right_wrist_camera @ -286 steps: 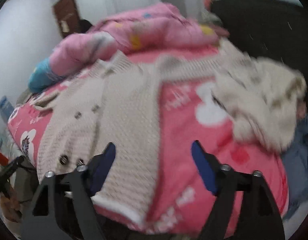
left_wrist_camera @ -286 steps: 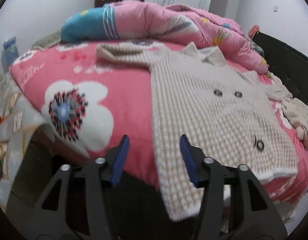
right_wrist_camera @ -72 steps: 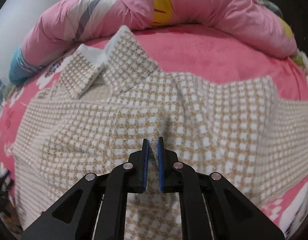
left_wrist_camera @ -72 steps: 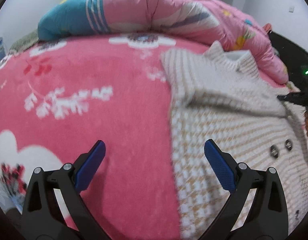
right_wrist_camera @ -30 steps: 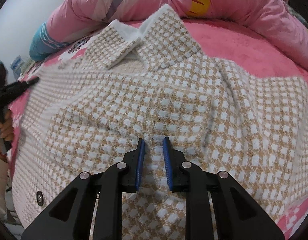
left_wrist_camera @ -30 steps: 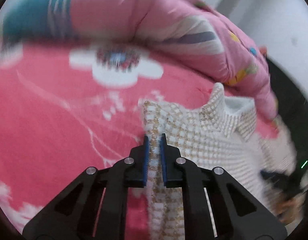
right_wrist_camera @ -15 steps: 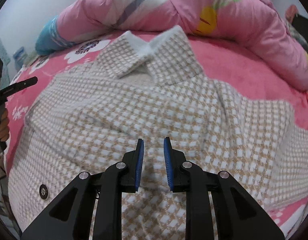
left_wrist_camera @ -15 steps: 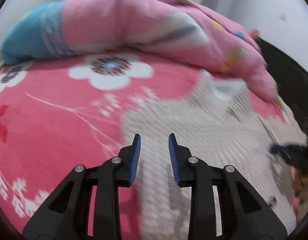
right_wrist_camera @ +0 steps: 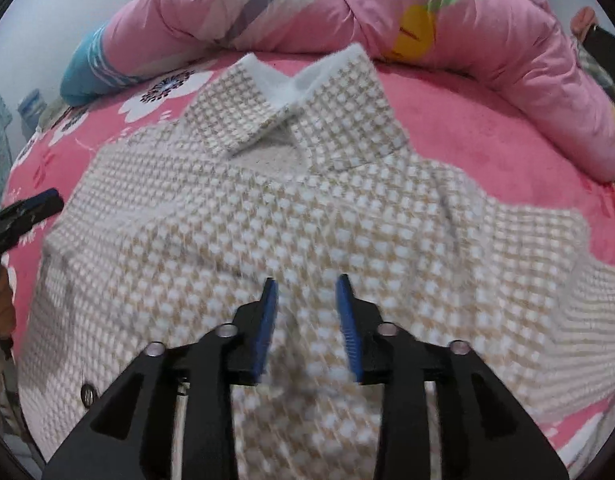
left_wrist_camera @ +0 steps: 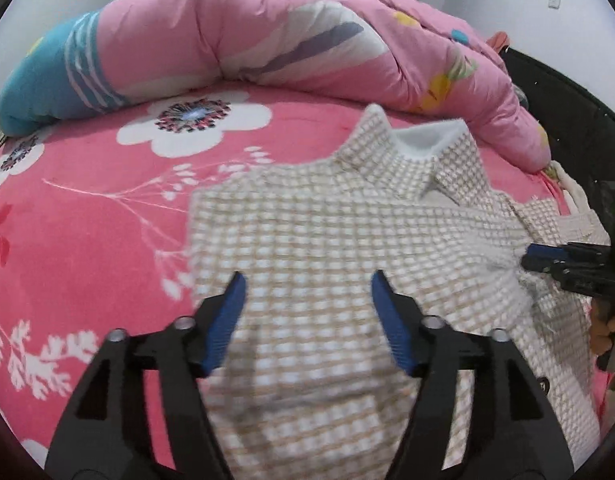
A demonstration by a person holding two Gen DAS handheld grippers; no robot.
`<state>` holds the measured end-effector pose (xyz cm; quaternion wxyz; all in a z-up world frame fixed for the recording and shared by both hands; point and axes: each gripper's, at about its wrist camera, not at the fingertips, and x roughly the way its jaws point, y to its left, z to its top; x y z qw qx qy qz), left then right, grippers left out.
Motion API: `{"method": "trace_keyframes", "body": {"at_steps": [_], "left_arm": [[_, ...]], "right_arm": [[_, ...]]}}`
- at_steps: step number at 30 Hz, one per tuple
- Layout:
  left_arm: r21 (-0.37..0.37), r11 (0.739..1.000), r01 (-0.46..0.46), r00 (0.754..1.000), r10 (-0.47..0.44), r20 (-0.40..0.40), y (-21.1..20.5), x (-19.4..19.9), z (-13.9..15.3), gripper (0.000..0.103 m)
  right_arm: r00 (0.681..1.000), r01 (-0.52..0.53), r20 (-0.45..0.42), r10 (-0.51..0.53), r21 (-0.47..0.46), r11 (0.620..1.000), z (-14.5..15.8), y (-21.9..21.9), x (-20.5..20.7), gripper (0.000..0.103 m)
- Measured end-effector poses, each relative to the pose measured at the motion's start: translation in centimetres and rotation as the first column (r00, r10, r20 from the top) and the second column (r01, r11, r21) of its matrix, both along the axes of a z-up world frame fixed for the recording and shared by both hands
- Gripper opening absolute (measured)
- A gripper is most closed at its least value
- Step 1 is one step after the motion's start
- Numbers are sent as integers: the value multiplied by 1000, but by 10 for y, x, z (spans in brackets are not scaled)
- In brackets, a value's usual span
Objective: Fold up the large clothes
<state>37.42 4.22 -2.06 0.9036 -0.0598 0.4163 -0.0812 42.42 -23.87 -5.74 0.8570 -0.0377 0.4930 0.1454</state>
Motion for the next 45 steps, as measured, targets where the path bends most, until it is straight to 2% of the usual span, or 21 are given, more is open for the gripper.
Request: {"method": "trace_keyframes", "body": {"at_steps": [2,3,4,6,10,13,15,17,19,21,23,25,27,32,38,45], "left_arm": [[33,999,-30,995,33,-97,-10,14,-24,81],[70,996,-47,989,57,-134,-13,20,-39,83],[111,992,-55,991,68,-113,-15,20,-46,85],[130,989,-71,993,82,-81,-17,14,-39,85],[70,993,-93,994,96,-49,-15,-3,-14,85],[72,995,-65,998,65,3,-31,-11,8,85],[75,996,-39,999,39,-7,-44,-7,10,89],[71,997,-3,999,6,-38,-61,-4,2,90],[101,994,35,997,-28,-67,-78,-2,-13,90],[138,989,58,991,-41,-128,-89,2,-36,92],[139,990,39,996,-28,-83,-88,-1,-42,95],[127,991,38,997,-28,-74,-87,-3,-42,95],[124,991,45,996,-35,-83,-86,-3,-42,95],[151,987,54,996,-43,-76,-89,-3,-43,95],[141,988,63,995,-52,-81,-87,-2,-40,95],[123,990,69,998,-67,-21,-89,-10,-16,95]], "right_arm": [[1000,11,-10,-12,-76,997,-23,6,13,59],[1000,8,-14,-9,-71,997,-32,5,16,60],[1000,19,-23,-20,-43,999,-32,1,18,60],[998,48,-43,-49,-29,998,-21,-3,16,60],[999,34,-13,-34,-56,998,3,-7,-4,61],[1000,26,5,-25,-46,999,18,-13,-24,61],[999,38,-8,-38,-24,999,20,-15,-30,63],[998,53,-27,-53,-16,998,18,-17,-39,72],[999,44,-18,-45,-31,999,16,-18,-53,82],[999,41,-18,-42,-70,997,9,-14,-58,85],[998,27,-55,-33,-104,994,-6,-8,-57,86],[996,9,-87,-21,-138,990,-19,-3,-59,93],[998,3,-55,-13,-178,984,-24,0,-63,97],[997,18,-69,-28,-148,989,-27,-3,-63,97],[997,19,-73,-28,-126,992,-29,-7,-64,97],[995,34,-94,-44,-102,994,-31,-13,-62,97]]}}
